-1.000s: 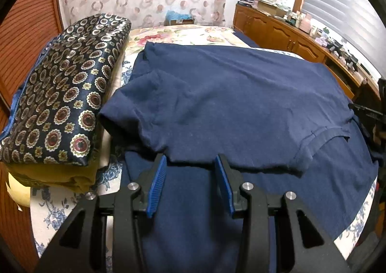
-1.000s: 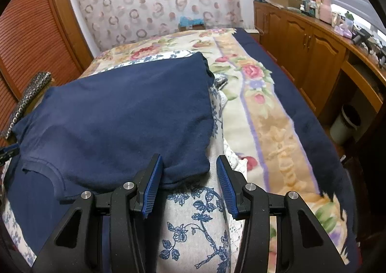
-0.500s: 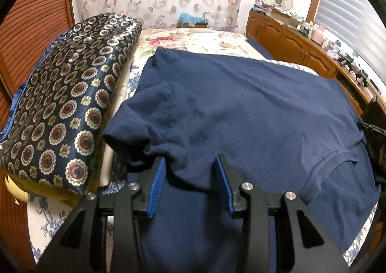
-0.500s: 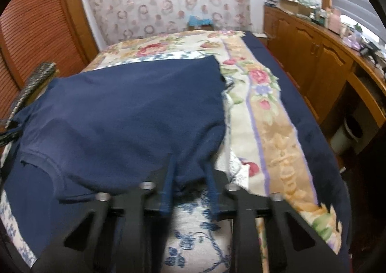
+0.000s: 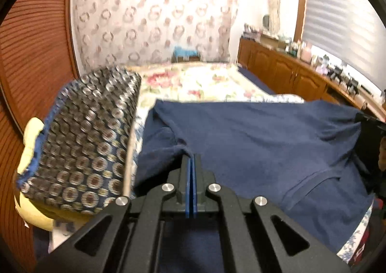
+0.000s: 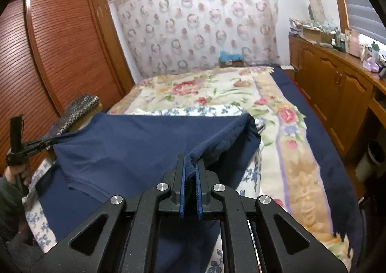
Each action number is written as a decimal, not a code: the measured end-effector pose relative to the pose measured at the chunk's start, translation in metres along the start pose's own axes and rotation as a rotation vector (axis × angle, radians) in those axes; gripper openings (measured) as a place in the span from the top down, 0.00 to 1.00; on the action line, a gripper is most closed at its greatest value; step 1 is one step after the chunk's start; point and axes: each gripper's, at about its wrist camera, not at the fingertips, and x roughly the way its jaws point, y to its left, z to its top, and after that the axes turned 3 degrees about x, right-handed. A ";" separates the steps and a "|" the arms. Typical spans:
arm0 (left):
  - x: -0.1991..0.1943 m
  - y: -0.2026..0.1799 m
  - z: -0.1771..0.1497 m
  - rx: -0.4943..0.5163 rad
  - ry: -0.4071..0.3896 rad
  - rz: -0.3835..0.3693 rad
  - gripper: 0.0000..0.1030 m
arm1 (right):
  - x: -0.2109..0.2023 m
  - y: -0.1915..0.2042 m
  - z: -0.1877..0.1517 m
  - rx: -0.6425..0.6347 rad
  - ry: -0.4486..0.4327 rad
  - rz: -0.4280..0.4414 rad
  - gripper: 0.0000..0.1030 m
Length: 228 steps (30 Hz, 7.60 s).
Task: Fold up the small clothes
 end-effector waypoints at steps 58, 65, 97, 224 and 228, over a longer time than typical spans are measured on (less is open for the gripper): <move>-0.068 0.024 -0.105 -0.015 0.105 0.039 0.71 | -0.030 0.071 -0.082 -0.184 0.167 -0.118 0.66; -0.050 0.032 -0.112 -0.024 0.158 0.066 0.70 | 0.007 0.087 -0.092 -0.200 0.190 -0.098 0.66; -0.037 0.044 -0.121 -0.084 0.188 0.029 0.65 | 0.010 0.100 -0.136 -0.176 0.129 -0.112 0.64; -0.033 -0.089 -0.040 0.095 0.009 -0.187 0.63 | -0.032 0.115 -0.066 -0.224 0.050 0.043 0.93; -0.033 -0.089 -0.040 0.094 0.008 -0.190 0.62 | -0.057 0.120 -0.060 -0.239 0.008 0.029 0.93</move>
